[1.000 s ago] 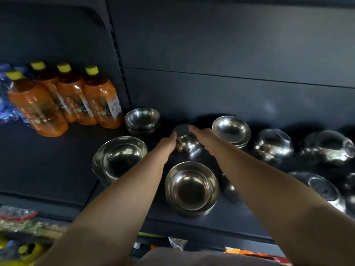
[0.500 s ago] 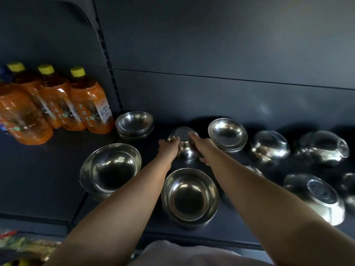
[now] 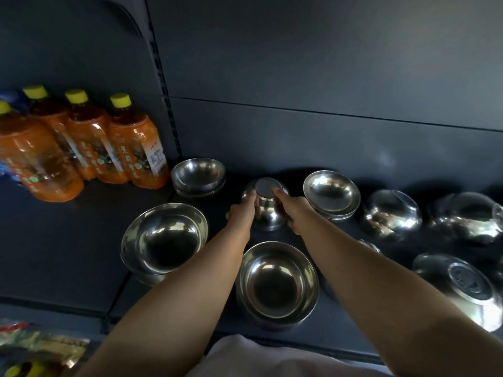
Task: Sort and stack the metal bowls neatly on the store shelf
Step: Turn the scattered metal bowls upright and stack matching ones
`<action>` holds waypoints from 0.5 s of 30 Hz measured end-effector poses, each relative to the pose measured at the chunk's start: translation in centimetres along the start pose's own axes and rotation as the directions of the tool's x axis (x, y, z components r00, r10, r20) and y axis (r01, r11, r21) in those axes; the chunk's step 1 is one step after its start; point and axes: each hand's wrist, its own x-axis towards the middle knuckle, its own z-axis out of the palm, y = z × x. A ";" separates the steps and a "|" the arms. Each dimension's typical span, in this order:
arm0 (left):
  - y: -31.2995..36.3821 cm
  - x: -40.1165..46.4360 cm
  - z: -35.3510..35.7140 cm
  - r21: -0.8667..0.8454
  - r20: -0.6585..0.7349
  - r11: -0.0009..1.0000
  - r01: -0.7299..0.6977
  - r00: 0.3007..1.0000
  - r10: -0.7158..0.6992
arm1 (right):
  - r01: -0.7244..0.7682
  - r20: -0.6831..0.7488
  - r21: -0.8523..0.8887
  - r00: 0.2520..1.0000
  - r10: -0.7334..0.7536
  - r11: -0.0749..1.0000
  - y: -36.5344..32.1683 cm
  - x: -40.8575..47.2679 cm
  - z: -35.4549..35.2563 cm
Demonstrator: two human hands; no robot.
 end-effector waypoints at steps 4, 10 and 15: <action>0.8 -0.5 0.1 -0.208 -0.013 0.972 -0.106 0.994 0.106 | -0.012 0.017 0.128 1.000 0.010 0.992 -0.1 -0.4 -0.5; 2.3 -2.3 -0.3 -0.559 0.027 0.824 -0.097 0.990 0.135 | -0.035 0.089 0.427 0.996 -0.004 0.904 -0.3 -2.1 -1.7; 3.5 -3.7 -0.4 -0.691 0.130 0.722 0.027 0.988 0.087 | -0.067 0.148 0.480 0.989 -0.005 0.875 -0.1 -3.4 -2.3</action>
